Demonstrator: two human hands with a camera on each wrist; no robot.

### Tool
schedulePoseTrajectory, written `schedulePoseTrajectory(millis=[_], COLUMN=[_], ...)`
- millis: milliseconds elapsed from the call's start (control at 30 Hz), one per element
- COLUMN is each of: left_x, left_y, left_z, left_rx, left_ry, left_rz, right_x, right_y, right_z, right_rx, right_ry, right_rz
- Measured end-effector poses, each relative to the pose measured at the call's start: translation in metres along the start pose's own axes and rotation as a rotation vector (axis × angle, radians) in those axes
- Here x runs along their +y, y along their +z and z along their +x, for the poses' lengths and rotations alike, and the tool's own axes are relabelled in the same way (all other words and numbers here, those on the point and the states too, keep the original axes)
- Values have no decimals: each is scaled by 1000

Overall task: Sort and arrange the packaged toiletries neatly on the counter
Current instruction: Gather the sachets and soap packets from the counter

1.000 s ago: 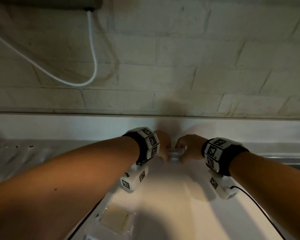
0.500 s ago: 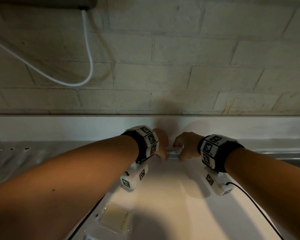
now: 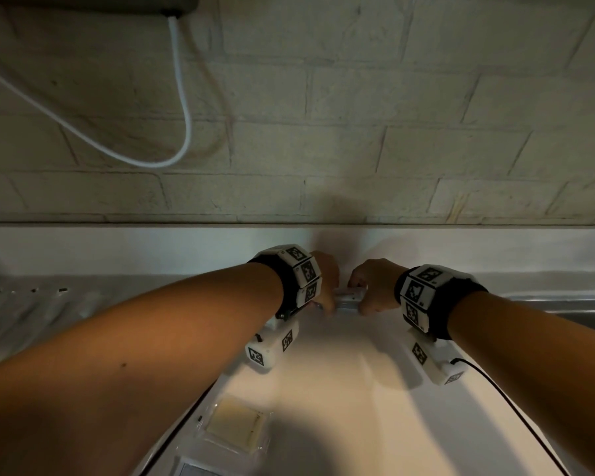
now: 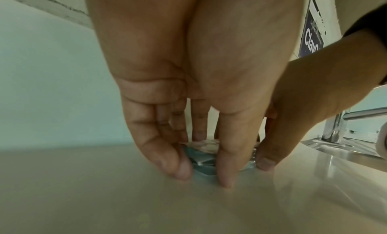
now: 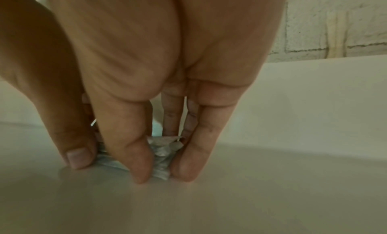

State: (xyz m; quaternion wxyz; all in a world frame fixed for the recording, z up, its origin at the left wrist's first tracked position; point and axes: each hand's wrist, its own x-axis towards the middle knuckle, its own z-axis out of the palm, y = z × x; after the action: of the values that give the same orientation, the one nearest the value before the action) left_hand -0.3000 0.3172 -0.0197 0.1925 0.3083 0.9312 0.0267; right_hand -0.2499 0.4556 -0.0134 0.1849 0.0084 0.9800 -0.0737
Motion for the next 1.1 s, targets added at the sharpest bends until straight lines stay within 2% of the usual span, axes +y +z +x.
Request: schedulePoseTrajectory(millis=[333,600,733,800,867,1000,1100], left_x=[3,-7,-7,-9,-11,-23,-29], left_y=[-2,-18,-23,-19,-6,43,76], left_z=[-9,-32,-82,-115,-150,-212,-232], left_rx=[21,92,203,237,200,-5,-9], left_ry=[24,-34,-35,-4,9,1,-8], left_rz=[-4,-34,-102,-133,-141,-149,-52], right_x=[2,1,-12,-22,-35,-58,-67], right_y=[2,-4,-10,-9,0,39,72], right_z=[-2,-23,-59,-86,-120,-189,-226], right_rx=[7,63,146,137,110,-54,-171], right_ry=[16,17,-23,-71,-111,-145,-94], right_rz=[32,82,103,97,81,104,63])
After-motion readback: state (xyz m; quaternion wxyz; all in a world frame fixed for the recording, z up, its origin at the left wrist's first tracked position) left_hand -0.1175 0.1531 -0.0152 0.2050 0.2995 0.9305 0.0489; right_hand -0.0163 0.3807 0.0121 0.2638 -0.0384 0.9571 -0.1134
